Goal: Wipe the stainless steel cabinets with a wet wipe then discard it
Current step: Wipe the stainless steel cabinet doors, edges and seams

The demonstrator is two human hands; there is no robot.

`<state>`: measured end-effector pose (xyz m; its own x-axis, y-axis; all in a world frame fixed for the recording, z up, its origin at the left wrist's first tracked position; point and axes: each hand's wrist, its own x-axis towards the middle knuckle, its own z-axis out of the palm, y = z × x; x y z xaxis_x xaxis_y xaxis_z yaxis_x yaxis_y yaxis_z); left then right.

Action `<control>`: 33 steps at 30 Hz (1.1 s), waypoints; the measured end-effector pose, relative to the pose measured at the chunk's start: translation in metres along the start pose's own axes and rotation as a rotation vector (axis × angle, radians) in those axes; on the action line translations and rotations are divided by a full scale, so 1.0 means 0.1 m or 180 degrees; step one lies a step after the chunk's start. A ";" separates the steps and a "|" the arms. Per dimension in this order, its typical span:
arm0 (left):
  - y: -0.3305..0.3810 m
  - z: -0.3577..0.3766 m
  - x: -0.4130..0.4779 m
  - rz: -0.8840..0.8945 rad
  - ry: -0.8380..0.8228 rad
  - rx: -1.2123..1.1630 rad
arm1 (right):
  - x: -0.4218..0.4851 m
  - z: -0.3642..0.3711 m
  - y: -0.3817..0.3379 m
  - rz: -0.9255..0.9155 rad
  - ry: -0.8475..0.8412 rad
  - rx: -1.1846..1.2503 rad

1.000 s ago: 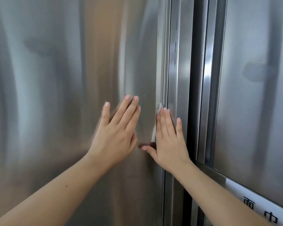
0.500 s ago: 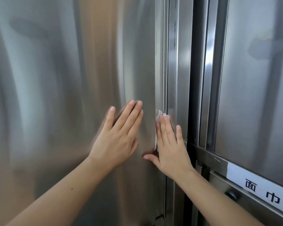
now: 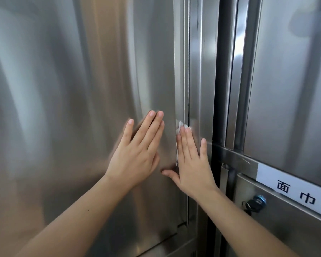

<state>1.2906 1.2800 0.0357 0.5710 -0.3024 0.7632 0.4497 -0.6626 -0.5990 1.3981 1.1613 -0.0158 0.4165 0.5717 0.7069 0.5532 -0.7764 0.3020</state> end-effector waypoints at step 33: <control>0.13 0.02 -0.14 0.0042 -0.0074 0.0175 | -0.58 0.52 -0.28 0.0084 -0.0420 0.0515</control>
<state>1.2902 1.2771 0.0165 0.5926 -0.2945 0.7498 0.4788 -0.6197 -0.6218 1.3958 1.1641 -0.0982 0.5175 0.5897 0.6201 0.6450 -0.7450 0.1702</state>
